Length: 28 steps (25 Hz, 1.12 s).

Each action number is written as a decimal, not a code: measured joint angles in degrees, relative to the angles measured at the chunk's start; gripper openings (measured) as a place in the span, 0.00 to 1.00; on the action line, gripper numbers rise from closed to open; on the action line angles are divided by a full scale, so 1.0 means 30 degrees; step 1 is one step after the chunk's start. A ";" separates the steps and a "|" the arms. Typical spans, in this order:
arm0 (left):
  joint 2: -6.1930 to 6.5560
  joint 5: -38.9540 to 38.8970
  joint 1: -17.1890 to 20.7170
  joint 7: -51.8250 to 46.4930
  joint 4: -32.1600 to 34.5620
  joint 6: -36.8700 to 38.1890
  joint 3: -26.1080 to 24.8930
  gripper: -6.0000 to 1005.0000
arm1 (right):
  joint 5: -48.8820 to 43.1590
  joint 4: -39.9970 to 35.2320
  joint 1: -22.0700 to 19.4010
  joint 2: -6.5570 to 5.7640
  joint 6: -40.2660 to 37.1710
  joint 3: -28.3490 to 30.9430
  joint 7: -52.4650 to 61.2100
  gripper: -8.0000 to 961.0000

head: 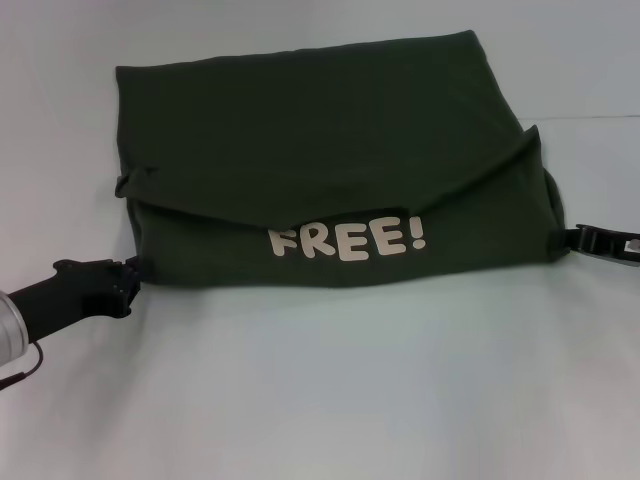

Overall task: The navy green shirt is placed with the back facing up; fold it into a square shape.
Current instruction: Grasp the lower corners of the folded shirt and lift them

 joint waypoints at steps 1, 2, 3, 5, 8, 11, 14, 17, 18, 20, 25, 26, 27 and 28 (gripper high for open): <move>0.0001 0.0000 0.0017 -0.0122 0.0001 0.0048 -0.0004 0.01 | 0.0239 -0.0008 -0.0098 -0.0040 -0.0245 0.0012 -0.0207 0.04; 0.0000 0.0000 0.0048 -0.0245 0.0002 0.0179 -0.0018 0.01 | 0.0556 -0.0018 -0.0232 -0.0093 -0.0499 0.0028 -0.0417 0.04; 0.0000 -0.0003 0.0074 -0.0336 0.0007 0.0320 -0.0045 0.01 | 0.0924 -0.0026 -0.0404 -0.0162 -0.0825 0.0041 -0.0673 0.04; -0.0001 -0.0017 0.0174 -0.0752 0.0079 0.1089 -0.0202 0.01 | 0.1518 -0.0056 -0.0697 -0.0257 -0.1420 0.0051 -0.1118 0.04; -0.0002 -0.0019 0.0417 -0.1821 0.0378 0.2260 -0.0540 0.01 | 0.2504 -0.0229 -0.1511 -0.0331 -0.2751 0.0114 -0.2106 0.04; -0.0002 -0.0083 0.0799 -0.2979 0.0791 0.3400 -0.1206 0.01 | 0.3198 -0.0556 -0.2478 -0.0339 -0.3989 0.0322 -0.3015 0.04; -0.0001 -0.0114 0.1228 -0.3672 0.0864 0.4617 -0.2593 0.01 | 0.3441 -0.0822 -0.3359 -0.0330 -0.5251 0.0696 -0.3794 0.04; -0.0001 -0.0053 0.1742 -0.3994 0.0814 0.6090 -0.3818 0.01 | 0.3450 -0.1106 -0.4186 -0.0349 -0.6754 0.1210 -0.4735 0.04; -0.0002 -0.0042 0.1884 -0.4095 0.0814 0.6415 -0.3968 0.01 | 0.3453 -0.1201 -0.4453 -0.0350 -0.7277 0.1376 -0.5035 0.04; -0.0006 -0.0026 0.2304 -0.4313 0.0844 0.7140 -0.4302 0.01 | 0.3447 -0.1321 -0.4966 -0.0365 -0.8221 0.1640 -0.5567 0.04; -0.0022 0.0252 0.3029 -0.4531 0.0987 0.8691 -0.4707 0.01 | 0.3363 -0.1364 -0.6018 -0.0435 -1.0046 0.1965 -0.6377 0.04; -0.0018 0.0476 0.3148 -0.4653 0.1099 0.9065 -0.4753 0.01 | 0.3359 -0.1397 -0.6249 -0.0439 -1.0440 0.2008 -0.6540 0.04; -0.0012 0.0719 0.3265 -0.4742 0.1233 0.9409 -0.4798 0.01 | 0.3350 -0.1458 -0.6508 -0.0438 -1.0911 0.2038 -0.6728 0.04; -0.0004 0.0943 0.3366 -0.4827 0.1359 0.9727 -0.4835 0.01 | 0.3350 -0.1525 -0.6682 -0.0437 -1.1211 0.2067 -0.6876 0.04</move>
